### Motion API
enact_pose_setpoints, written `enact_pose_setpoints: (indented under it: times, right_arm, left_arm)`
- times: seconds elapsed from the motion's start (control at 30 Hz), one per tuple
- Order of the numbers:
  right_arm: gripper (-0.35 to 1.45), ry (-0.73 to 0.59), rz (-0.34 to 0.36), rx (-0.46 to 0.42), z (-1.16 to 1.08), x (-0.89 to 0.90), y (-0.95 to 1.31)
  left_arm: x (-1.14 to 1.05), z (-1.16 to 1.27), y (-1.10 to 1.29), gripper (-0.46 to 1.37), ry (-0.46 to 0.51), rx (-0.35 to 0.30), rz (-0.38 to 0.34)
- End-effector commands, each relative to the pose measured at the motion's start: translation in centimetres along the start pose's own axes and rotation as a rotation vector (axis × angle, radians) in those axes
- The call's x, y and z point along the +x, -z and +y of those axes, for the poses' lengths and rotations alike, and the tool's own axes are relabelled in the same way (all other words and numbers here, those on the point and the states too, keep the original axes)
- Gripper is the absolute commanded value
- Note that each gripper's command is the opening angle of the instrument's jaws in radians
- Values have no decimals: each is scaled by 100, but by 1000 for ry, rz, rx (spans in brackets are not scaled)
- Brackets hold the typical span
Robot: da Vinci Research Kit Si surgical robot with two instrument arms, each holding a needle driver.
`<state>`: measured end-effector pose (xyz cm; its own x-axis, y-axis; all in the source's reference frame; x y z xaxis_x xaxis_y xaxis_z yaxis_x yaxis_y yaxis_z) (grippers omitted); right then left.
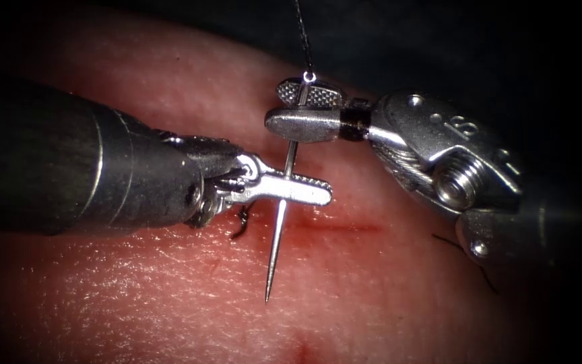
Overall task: Wound Closure
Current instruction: Pass needle from the left to the right hand
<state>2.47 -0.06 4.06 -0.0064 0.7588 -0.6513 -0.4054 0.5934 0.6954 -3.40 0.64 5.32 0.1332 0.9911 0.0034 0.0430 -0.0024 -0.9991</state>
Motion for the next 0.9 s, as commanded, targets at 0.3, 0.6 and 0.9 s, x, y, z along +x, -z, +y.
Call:
enact_pose_setpoints:
  times: [0.3, 0.6, 0.9]
  right_arm:
    - [3, -2, 10, -5, -1, 0, -3]
    - [-28, -3, 18, -10, -4, 1, -11]
    - [-35, 56, 19, 4, -2, 1, -5]
  left_arm:
    - [0, 0, 0, -35, -2, -9, 1]
    - [-1, 0, 1, -35, -2, -11, 3]
    - [-1, 1, 1, -35, -2, -13, 5]
